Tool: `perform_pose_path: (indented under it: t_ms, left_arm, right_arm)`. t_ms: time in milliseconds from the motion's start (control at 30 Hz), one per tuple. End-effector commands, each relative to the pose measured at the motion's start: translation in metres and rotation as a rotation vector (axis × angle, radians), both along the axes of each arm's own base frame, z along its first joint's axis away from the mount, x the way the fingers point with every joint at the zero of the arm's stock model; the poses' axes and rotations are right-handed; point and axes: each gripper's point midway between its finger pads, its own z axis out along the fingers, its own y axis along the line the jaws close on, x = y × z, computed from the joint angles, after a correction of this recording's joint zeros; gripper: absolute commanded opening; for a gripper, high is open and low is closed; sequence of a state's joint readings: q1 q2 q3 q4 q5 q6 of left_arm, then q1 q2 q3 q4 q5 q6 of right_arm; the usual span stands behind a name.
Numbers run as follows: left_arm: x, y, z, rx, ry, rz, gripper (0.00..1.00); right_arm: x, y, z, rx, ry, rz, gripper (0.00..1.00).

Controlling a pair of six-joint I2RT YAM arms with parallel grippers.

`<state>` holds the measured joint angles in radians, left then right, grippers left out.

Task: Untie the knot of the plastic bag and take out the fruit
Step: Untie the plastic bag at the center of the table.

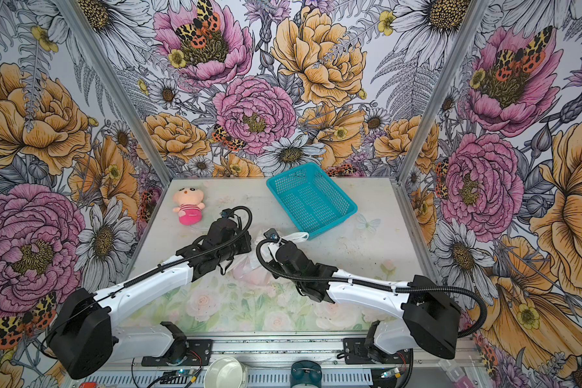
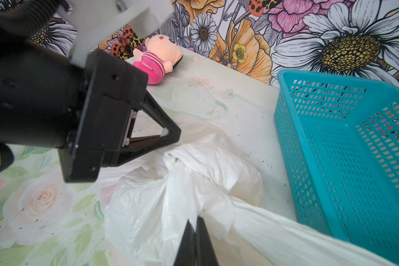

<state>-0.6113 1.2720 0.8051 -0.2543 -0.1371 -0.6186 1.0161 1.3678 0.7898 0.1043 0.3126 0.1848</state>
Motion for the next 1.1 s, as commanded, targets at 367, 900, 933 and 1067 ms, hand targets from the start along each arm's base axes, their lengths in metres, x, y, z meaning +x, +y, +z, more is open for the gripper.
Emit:
perform_pose_path:
  t_ms: [367,900,933,1067]
  left_arm:
    - [0.007,0.034,0.027,0.013,-0.083,0.079,0.0]
    - [0.007,0.054,0.031,-0.002,-0.099,0.133,0.0]
    - [0.007,0.055,0.03,-0.001,-0.097,0.135,0.0]
    - [0.008,0.059,0.03,-0.006,-0.095,0.148,0.0]
  right_arm:
    - [0.019,-0.023,0.004,0.044,-0.037,-0.131,0.0]
    - [0.028,-0.049,0.002,0.132,-0.016,-0.19,0.0]
    - [0.029,-0.051,0.002,0.134,-0.016,-0.196,0.0]
    - [0.033,-0.058,-0.001,0.143,-0.008,-0.229,0.0]
